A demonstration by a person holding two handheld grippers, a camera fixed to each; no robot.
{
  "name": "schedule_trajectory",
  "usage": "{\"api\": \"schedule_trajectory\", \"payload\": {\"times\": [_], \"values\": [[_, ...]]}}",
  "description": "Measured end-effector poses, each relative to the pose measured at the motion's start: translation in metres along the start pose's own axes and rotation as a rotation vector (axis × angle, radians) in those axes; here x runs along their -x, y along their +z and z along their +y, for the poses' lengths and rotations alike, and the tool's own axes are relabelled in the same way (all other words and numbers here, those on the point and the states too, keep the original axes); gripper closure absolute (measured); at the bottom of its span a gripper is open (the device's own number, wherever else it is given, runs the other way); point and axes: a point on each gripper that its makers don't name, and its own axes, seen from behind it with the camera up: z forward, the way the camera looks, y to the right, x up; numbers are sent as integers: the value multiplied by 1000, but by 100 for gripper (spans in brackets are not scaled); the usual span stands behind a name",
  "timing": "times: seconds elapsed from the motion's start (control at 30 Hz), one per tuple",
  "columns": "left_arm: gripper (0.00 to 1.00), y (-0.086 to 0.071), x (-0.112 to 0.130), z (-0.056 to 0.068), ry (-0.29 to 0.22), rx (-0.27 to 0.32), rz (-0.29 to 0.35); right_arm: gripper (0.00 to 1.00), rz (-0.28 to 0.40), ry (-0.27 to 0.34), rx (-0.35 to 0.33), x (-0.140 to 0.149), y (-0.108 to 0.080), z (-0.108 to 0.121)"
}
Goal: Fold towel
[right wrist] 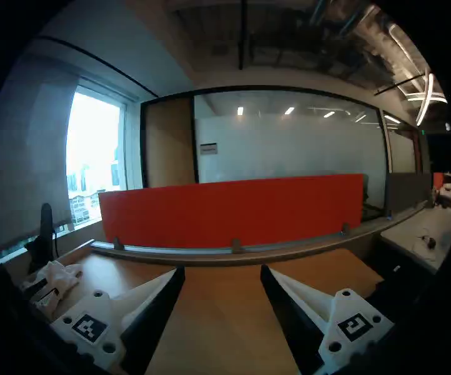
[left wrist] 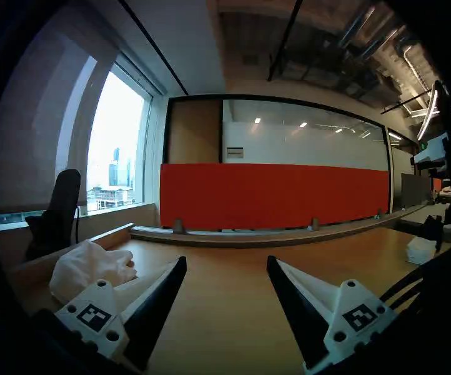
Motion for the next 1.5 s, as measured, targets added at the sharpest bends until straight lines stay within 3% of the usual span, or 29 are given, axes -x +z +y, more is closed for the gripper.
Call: {"api": "schedule_trajectory", "payload": {"times": [0.2, 0.9, 1.5], "values": [[5, -1, 13, -7, -5, -8, 18, 7, 11, 21, -7, 6, 3, -4], [5, -2, 46, -13, -19, -17, 16, 7, 17, -8, -4, 23, 3, -4], [5, 2, 62, -3, 18, -5, -28, 6, 21, -10, -9, 24, 4, 1]]}}
